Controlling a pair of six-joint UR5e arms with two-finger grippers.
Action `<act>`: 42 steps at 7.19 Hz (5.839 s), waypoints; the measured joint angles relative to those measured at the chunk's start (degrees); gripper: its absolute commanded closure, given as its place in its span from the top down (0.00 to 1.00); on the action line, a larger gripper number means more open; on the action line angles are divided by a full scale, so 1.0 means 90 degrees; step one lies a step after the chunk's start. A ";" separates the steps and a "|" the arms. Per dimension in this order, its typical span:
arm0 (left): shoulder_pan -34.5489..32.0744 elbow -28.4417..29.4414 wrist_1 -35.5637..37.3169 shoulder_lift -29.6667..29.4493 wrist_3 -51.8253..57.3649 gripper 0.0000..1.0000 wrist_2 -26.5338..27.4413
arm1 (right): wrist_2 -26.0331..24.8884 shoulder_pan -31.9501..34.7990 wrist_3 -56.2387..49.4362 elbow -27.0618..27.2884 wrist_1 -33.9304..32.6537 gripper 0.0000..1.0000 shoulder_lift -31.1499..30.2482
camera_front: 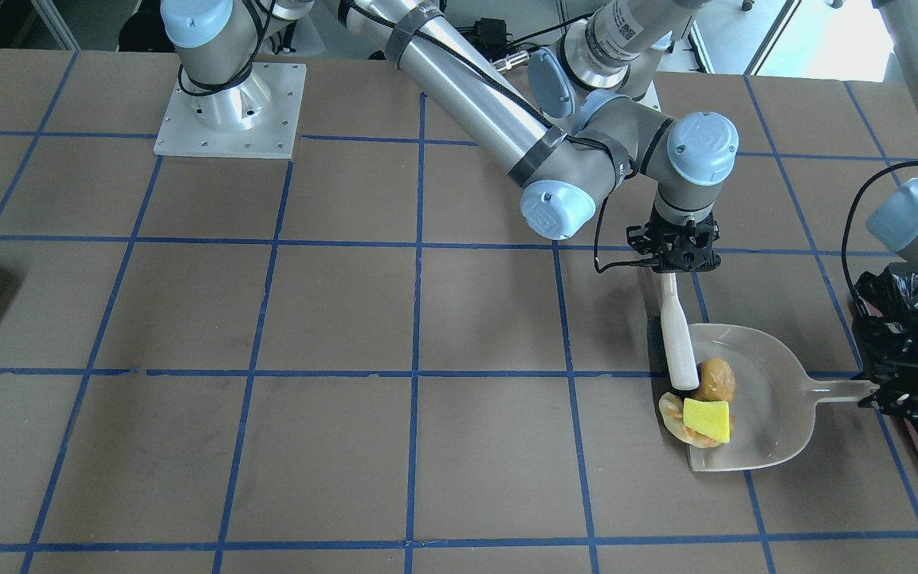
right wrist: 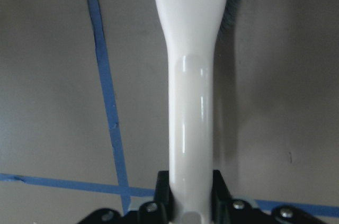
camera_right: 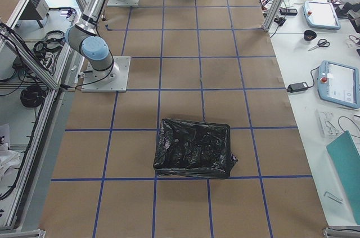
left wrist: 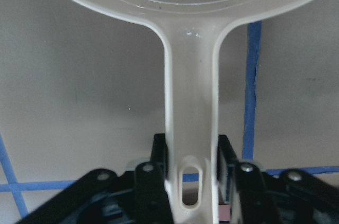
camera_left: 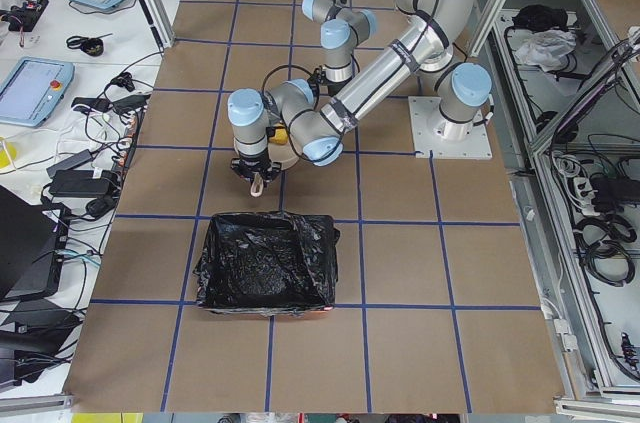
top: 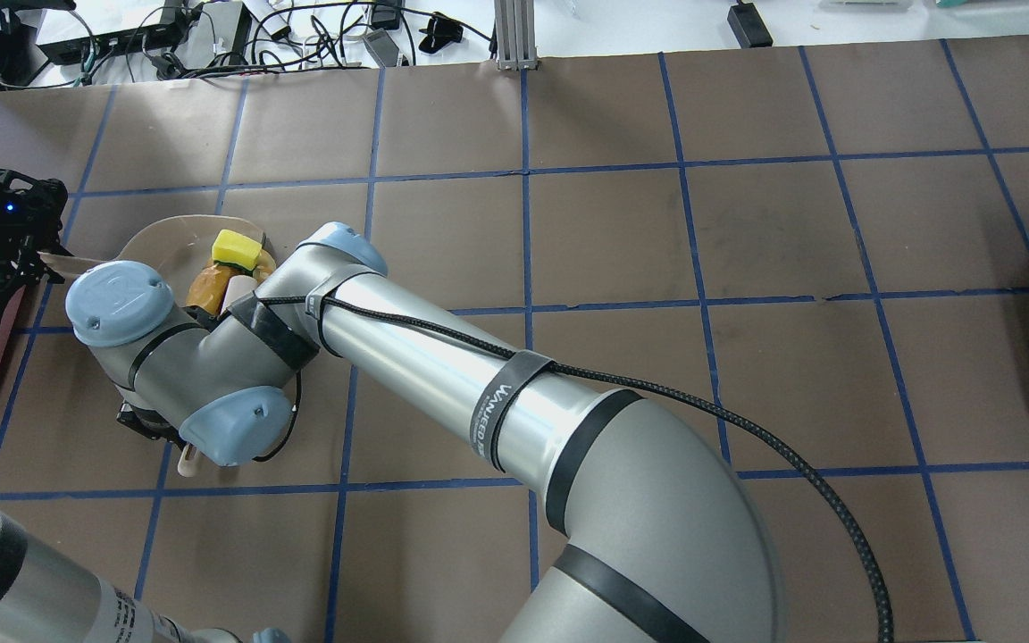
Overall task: Sweep and dump trash in nearest bin
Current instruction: 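Sweep the yellow sponge and tan trash into the dustpan with the right gripper's brush, then lift the loaded dustpan toward the black bag with the left gripper while the right withdraws, then tip the dustpan over the black trash bag with the left gripper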
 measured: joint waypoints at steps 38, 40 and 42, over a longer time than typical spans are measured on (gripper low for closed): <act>0.3107 0.1786 -0.2632 0.0860 -0.3230 0.00 -0.1614 | -0.1075 -0.2039 -0.1805 0.6822 -0.0418 0.00 -0.4855; 0.3574 0.2023 -0.2248 0.0629 -0.2997 0.00 -0.1324 | -0.1040 -0.2038 -0.1842 0.6777 -0.0314 0.00 -0.4865; 0.3717 0.2209 -0.1571 0.0287 -0.2884 0.00 -0.1064 | -0.1031 -0.2034 -0.1918 0.6772 -0.0304 0.00 -0.4856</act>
